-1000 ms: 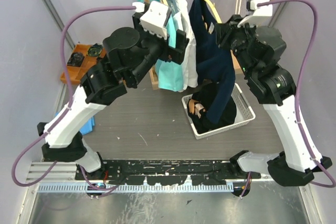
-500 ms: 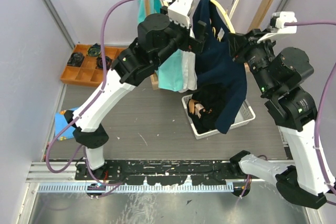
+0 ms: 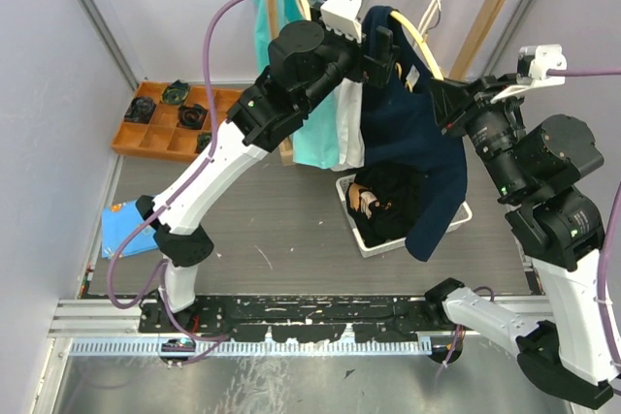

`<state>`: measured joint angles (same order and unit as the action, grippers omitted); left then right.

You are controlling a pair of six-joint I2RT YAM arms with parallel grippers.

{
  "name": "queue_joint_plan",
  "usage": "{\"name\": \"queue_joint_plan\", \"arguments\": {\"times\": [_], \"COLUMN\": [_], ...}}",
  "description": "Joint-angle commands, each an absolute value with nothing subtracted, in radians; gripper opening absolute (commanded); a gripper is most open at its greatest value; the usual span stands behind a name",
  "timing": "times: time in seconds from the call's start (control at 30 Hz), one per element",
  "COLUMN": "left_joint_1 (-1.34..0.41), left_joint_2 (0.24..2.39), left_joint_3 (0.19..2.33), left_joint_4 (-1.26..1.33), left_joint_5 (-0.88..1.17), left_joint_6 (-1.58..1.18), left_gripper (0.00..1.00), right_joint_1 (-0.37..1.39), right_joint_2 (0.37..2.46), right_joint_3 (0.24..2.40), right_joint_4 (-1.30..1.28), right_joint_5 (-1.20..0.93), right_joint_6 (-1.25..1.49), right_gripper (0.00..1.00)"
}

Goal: Remove the t-shirt from the hanger
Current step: Pick up the hanger from the clothesline, then remove the T-shirt from the hanger.

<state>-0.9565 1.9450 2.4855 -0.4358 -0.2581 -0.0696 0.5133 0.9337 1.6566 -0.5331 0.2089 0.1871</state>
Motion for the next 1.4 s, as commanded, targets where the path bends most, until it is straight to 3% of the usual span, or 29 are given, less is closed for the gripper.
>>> {"name": "queue_joint_plan", "arguments": {"times": [0.0, 0.3, 0.6, 0.9, 1.17, 1.37], "left_joint_1": [-0.952, -0.952, -0.951, -0.939, -0.909, -0.903], "left_joint_2": [1.974, 2.006, 2.053, 2.079, 2.096, 2.126], "left_joint_3": [2.507, 2.513, 2.566, 2.612, 2.626, 2.657], "left_joint_4": [-0.344, -0.285, -0.244, -0.230, -0.250, -0.280], "left_joint_5": [-0.258, -0.325, -0.369, -0.443, -0.473, -0.495], "left_joint_6": [-0.082, -0.059, -0.032, 0.004, 0.031, 0.052], "left_gripper": [0.94, 0.71, 0.58, 0.19, 0.10, 0.08], "right_joint_1": [0.514, 0.514, 0.514, 0.513, 0.513, 0.513], "right_joint_2": [0.885, 0.854, 0.820, 0.776, 0.727, 0.700], "right_joint_3": [1.671, 1.669, 1.645, 1.619, 1.589, 1.590], "right_joint_4": [-0.410, -0.422, -0.441, -0.474, -0.488, -0.496], "right_joint_5": [0.176, 0.172, 0.167, 0.178, 0.143, 0.142], "right_joint_6": [0.194, 0.188, 0.189, 0.202, 0.191, 0.179], "right_gripper": [0.01, 0.01, 0.01, 0.01, 0.01, 0.01]}}
